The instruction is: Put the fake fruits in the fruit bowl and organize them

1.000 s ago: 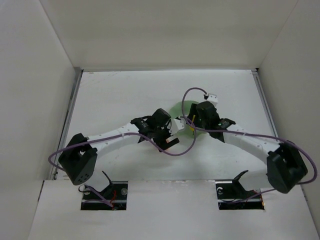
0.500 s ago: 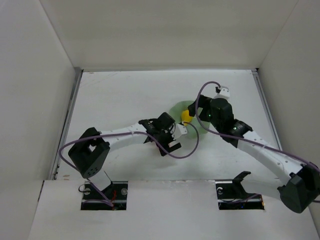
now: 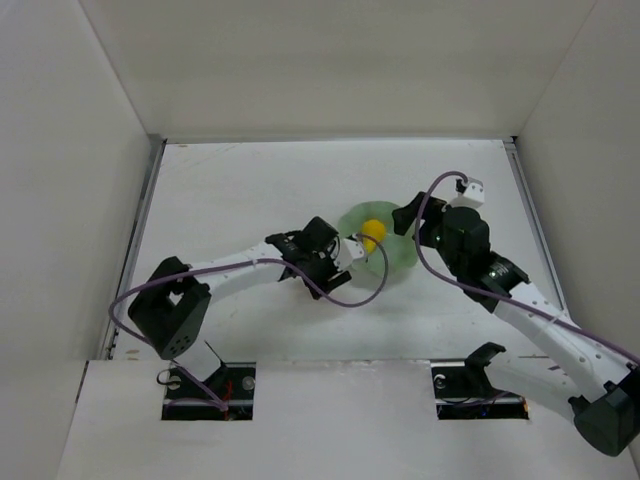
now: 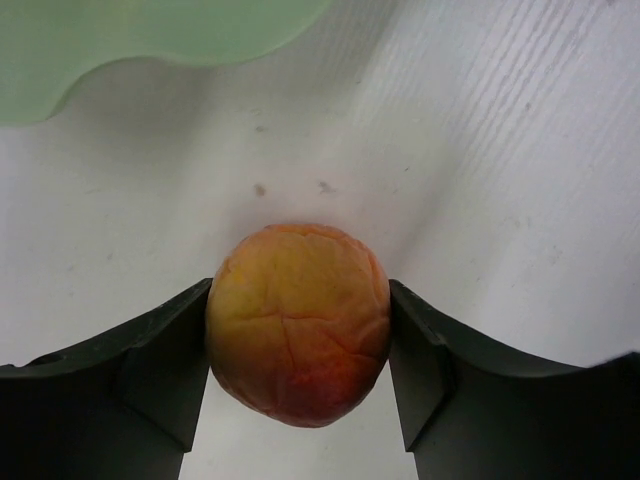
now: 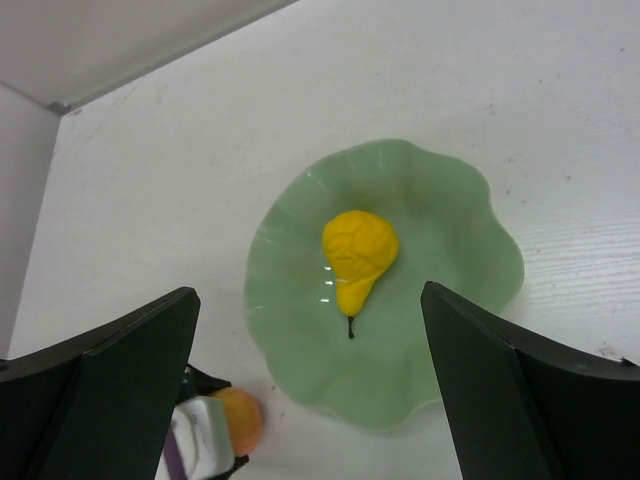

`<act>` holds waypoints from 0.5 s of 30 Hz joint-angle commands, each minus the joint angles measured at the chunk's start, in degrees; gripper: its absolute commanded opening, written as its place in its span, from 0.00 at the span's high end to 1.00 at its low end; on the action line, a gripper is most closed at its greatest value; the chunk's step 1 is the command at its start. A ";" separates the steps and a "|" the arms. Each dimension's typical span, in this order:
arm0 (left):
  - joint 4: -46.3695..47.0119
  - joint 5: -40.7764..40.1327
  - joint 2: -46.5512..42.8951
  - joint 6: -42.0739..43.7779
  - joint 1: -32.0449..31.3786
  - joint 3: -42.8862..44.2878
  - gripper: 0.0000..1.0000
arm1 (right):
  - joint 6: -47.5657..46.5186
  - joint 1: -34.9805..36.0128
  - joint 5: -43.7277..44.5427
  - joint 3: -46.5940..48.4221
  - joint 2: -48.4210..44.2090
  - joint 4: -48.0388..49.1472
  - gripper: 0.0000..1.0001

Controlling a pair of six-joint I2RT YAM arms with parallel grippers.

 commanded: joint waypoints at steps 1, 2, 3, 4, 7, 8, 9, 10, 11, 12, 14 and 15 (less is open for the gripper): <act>-2.07 -4.13 -8.51 1.89 3.77 3.86 0.81 | -0.37 -0.74 1.61 0.47 -3.19 0.70 0.00; -2.16 -5.19 -9.75 2.32 4.57 4.74 0.82 | -0.55 -0.91 1.88 0.47 -3.54 0.62 0.00; -2.16 -6.24 -11.24 3.11 5.36 5.88 0.82 | -0.64 -1.26 2.14 0.47 -4.07 0.27 0.00; -2.07 -6.86 -12.56 4.25 5.71 7.28 0.81 | -0.72 -1.88 2.49 0.47 -4.59 -0.17 0.00; -0.76 -7.22 -13.89 5.49 4.75 12.37 0.78 | -0.72 -4.25 3.46 0.21 -6.17 -1.84 0.00; -0.23 -7.04 -12.93 5.15 3.79 14.66 0.76 | -0.81 -5.39 3.90 -0.14 -6.96 -2.37 0.00; 0.21 -6.78 -11.27 4.97 2.91 17.03 0.71 | -0.99 -6.79 4.51 -0.58 -8.02 -2.98 0.00; 0.65 -6.60 -8.91 4.88 2.12 19.23 0.66 | -0.99 -8.46 5.39 -0.93 -9.24 -3.68 0.00; 1.26 -6.08 -6.36 4.88 1.50 21.16 0.63 | -0.90 -10.21 6.26 -1.28 -10.65 -4.73 0.00; 2.14 -5.29 -3.64 4.79 1.15 22.84 0.59 | -0.81 -12.15 7.23 -1.54 -12.32 -5.88 0.00; 3.81 -2.84 1.72 4.18 0.88 26.17 0.53 | -1.34 -16.36 9.16 -2.07 -15.66 -7.81 0.00; 4.42 -1.78 4.19 3.65 0.45 28.02 0.49 | -2.04 -18.47 9.52 -2.42 -17.24 -8.69 0.00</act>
